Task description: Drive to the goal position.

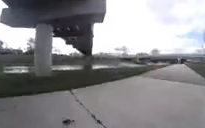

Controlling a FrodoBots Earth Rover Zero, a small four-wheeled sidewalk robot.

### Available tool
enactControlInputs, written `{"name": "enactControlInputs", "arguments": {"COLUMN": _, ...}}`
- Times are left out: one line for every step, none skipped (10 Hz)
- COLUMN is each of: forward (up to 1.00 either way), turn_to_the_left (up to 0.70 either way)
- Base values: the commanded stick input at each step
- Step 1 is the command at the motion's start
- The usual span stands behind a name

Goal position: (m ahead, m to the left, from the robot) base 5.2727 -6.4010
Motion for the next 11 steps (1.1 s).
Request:
{"name": "enactControlInputs", "arguments": {"forward": 1.00, "turn_to_the_left": -0.40}}
{"name": "enactControlInputs", "arguments": {"forward": 1.00, "turn_to_the_left": -0.40}}
{"name": "enactControlInputs", "arguments": {"forward": 1.00, "turn_to_the_left": -0.40}}
{"name": "enactControlInputs", "arguments": {"forward": 1.00, "turn_to_the_left": -0.40}}
{"name": "enactControlInputs", "arguments": {"forward": 1.00, "turn_to_the_left": -0.40}}
{"name": "enactControlInputs", "arguments": {"forward": 1.00, "turn_to_the_left": -0.40}}
{"name": "enactControlInputs", "arguments": {"forward": 1.00, "turn_to_the_left": -0.40}}
{"name": "enactControlInputs", "arguments": {"forward": 1.00, "turn_to_the_left": -0.40}}
{"name": "enactControlInputs", "arguments": {"forward": 1.00, "turn_to_the_left": -0.37}}
{"name": "enactControlInputs", "arguments": {"forward": 1.00, "turn_to_the_left": -0.24}}
{"name": "enactControlInputs", "arguments": {"forward": 1.00, "turn_to_the_left": -0.04}}
